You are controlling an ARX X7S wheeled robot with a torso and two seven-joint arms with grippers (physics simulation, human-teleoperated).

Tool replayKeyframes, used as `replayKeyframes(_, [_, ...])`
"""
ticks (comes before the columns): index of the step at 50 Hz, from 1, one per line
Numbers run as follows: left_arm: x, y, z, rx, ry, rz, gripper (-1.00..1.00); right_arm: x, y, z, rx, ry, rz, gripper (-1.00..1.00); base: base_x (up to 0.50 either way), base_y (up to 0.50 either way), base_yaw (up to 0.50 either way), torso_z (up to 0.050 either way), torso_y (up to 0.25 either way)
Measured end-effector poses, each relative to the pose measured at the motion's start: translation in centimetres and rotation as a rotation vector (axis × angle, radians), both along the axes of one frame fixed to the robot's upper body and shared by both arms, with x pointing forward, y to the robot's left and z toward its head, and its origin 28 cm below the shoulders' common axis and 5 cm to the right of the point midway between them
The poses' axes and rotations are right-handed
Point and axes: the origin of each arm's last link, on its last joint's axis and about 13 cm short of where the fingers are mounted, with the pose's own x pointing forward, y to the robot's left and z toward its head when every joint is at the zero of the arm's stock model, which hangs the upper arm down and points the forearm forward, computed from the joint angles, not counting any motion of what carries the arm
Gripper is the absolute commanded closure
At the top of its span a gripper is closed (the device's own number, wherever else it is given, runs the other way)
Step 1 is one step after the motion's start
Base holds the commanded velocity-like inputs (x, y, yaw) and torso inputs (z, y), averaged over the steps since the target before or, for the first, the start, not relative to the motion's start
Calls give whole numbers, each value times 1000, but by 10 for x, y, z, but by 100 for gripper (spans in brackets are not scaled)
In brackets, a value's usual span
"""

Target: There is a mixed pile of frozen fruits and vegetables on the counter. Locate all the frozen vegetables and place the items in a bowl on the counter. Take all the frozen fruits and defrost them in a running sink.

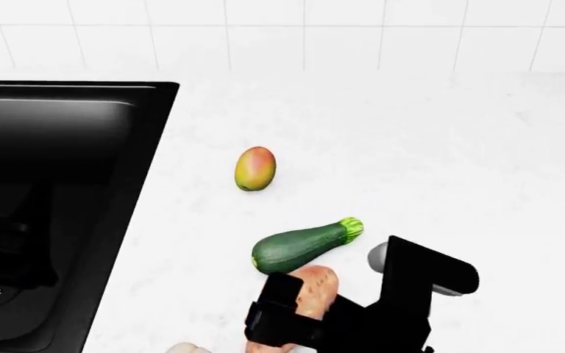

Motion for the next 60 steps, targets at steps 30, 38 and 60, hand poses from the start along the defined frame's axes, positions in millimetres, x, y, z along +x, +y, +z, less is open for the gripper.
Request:
replayKeyframes(30, [2,-8,-8,12,24,-33,-100,-27,-33,51,-233,-217,-184,100,0,0,0,0,0])
replayKeyframes(38, [5,-22,-6,6,24,-102,-100,-35,-45,65,-310,-277,-268,100,0,0,0,0,0])
replayKeyframes(60, [53,-88,3,-36,187,-446,-100,-55,-75,88,-349,-355,-419,100,0,0,0,0,0])
